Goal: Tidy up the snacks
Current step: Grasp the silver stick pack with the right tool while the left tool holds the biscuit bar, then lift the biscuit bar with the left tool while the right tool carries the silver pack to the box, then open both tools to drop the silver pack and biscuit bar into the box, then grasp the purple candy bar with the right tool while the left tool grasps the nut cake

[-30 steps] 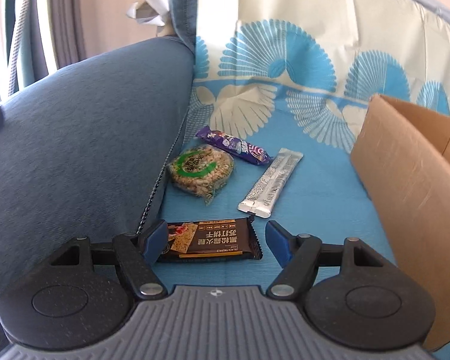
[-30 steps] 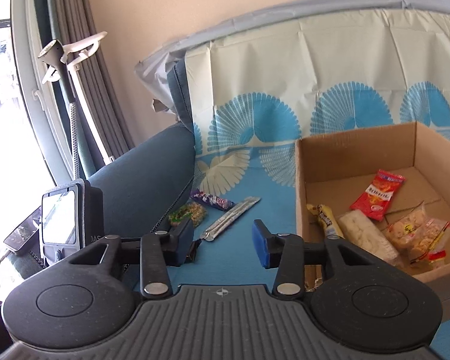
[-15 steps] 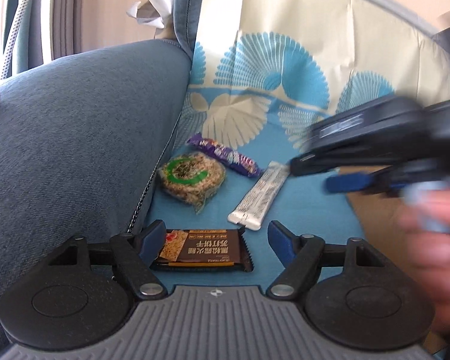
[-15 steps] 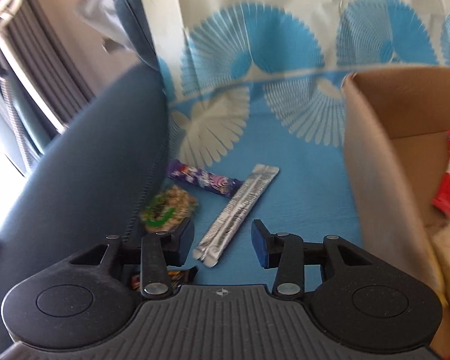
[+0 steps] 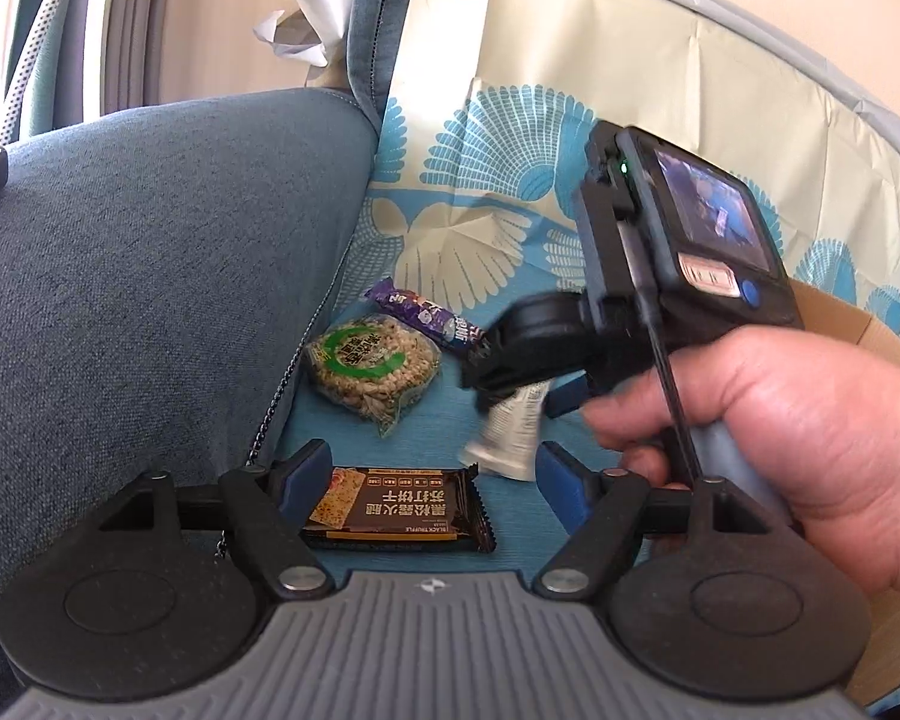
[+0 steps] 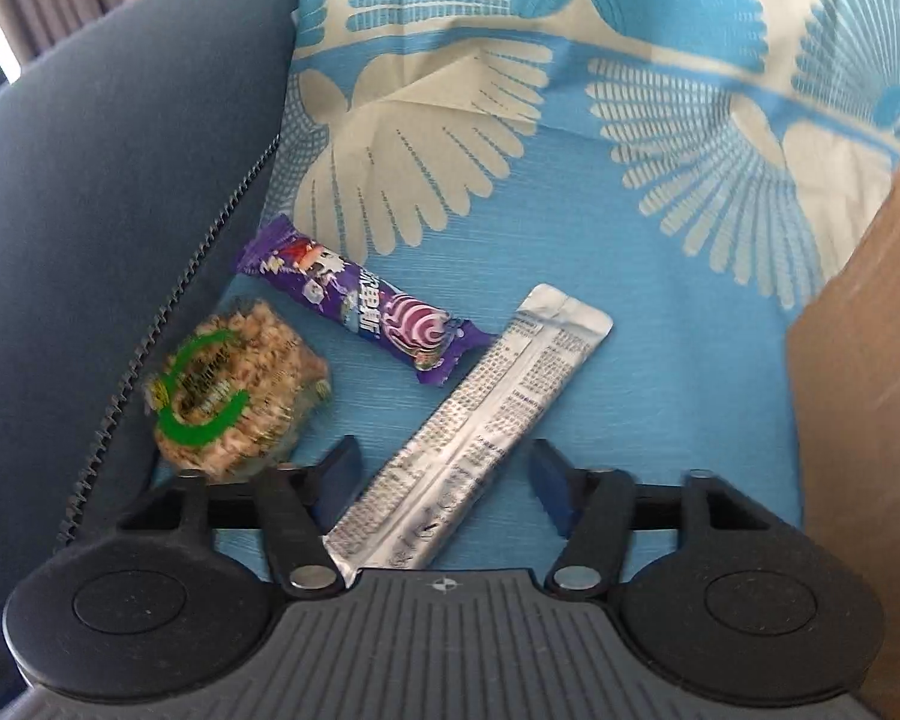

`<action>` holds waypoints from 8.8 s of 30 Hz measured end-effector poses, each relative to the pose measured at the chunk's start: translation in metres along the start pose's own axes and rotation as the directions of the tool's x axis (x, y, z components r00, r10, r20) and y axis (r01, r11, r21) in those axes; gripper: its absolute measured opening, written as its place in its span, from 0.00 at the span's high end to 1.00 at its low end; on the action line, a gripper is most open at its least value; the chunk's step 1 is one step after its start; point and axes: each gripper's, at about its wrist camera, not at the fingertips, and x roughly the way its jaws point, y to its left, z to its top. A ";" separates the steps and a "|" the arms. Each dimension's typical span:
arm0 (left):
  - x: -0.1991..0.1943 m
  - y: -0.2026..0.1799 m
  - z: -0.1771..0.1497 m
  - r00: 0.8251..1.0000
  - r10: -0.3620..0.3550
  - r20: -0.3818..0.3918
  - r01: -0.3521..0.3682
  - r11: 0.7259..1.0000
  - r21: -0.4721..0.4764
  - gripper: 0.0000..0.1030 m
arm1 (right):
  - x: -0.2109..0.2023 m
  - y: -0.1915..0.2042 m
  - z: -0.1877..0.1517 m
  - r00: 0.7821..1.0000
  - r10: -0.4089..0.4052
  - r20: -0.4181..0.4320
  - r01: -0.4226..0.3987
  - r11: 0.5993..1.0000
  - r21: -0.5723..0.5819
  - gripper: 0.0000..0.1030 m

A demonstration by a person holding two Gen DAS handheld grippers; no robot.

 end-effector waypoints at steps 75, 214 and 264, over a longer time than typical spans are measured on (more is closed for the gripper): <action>0.025 -0.025 -0.008 0.894 0.062 -0.444 -0.005 0.992 0.128 0.58 | -0.140 -0.024 -0.203 0.984 0.131 0.119 -0.117 0.986 -0.116 0.77; -0.003 -0.056 0.004 0.994 -0.111 0.003 0.109 0.969 -0.221 0.39 | -0.263 -0.172 -0.219 0.800 -0.202 0.564 0.105 0.974 0.199 0.63; 0.120 0.002 0.013 0.937 0.327 -0.121 -0.347 0.843 -0.410 0.08 | 0.041 0.017 0.068 0.975 0.168 -0.142 -0.218 0.835 -0.505 0.60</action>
